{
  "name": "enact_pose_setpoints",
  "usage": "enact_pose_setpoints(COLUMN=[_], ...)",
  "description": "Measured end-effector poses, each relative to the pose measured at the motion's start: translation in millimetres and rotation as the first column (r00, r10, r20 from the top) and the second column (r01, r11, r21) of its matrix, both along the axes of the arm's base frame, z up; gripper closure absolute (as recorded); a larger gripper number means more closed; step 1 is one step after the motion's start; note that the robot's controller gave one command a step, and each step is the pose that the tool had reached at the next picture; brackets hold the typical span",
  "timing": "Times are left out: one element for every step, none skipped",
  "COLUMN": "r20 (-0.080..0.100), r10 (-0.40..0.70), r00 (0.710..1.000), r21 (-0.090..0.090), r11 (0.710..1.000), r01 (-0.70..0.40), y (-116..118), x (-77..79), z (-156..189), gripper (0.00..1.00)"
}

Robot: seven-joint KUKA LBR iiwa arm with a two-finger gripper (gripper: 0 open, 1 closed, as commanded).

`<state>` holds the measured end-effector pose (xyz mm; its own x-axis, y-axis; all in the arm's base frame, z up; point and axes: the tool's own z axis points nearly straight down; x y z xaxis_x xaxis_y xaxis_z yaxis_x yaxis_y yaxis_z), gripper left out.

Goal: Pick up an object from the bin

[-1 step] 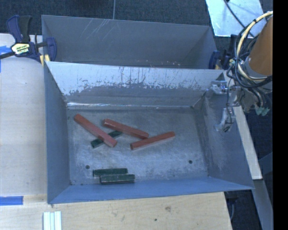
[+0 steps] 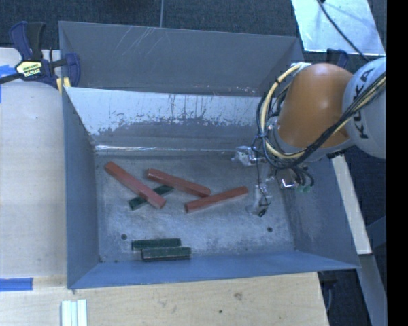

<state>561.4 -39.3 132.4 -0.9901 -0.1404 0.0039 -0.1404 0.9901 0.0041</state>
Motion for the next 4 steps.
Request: enact_pose_setpoints(r20=[0.002, 0.010, 0.017, 0.013], r10=[0.042, 0.039, 0.032, 0.396], r00=[0.999, 0.999, 0.999, 0.918], r21=[-0.001, -0.003, -0.005, -0.005], r11=[0.999, 0.999, 0.999, 0.918], r01=[-0.042, -0.039, -0.031, -0.396], y=[44.2, 41.3, 16.4, 69.9], x=[17.1, 19.0, 25.4, -1.3], z=[-66.1, -60.9, 65.7, 117.0], gripper=[0.00, 1.00, 1.00, 1.00])
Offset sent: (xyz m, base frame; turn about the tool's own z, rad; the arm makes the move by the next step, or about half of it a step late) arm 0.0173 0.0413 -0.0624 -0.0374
